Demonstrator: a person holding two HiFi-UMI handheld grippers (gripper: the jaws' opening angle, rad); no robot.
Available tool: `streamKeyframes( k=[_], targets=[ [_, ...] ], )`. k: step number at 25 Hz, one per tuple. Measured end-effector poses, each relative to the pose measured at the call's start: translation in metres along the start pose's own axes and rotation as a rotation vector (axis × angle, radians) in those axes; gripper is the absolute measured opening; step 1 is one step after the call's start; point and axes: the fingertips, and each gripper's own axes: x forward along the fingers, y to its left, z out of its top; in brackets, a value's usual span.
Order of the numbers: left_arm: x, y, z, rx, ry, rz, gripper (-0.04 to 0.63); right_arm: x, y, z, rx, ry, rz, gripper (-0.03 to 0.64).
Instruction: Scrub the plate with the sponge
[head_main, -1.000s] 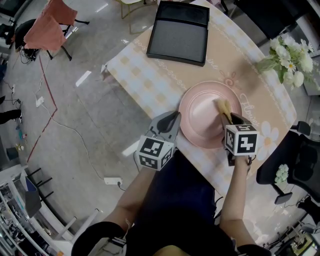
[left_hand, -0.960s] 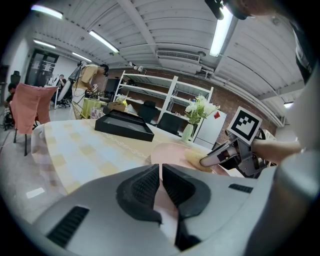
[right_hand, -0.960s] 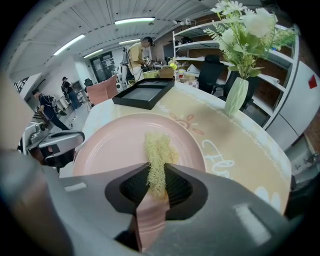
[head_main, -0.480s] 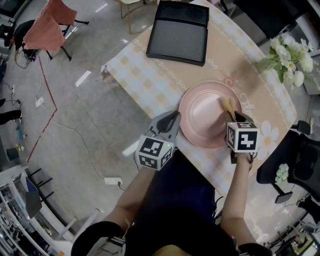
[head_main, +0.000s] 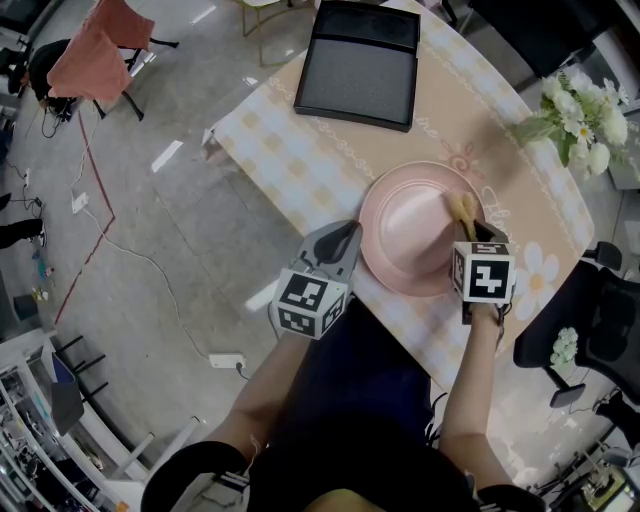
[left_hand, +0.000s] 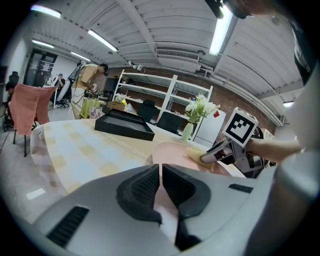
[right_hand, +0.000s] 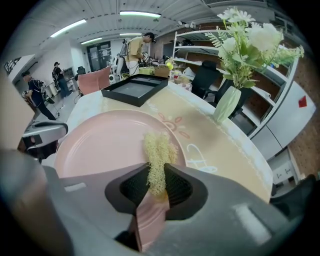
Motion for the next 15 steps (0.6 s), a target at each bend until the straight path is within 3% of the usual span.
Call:
streamKeyframes(
  k=[15],
  targets=[
    [-0.0007, -0.0025, -0.0007, 0.000, -0.001, -0.003, 0.025, -0.0065, -0.0010, 0.0049, -0.058, -0.010, -0.061, 0.077]
  ],
)
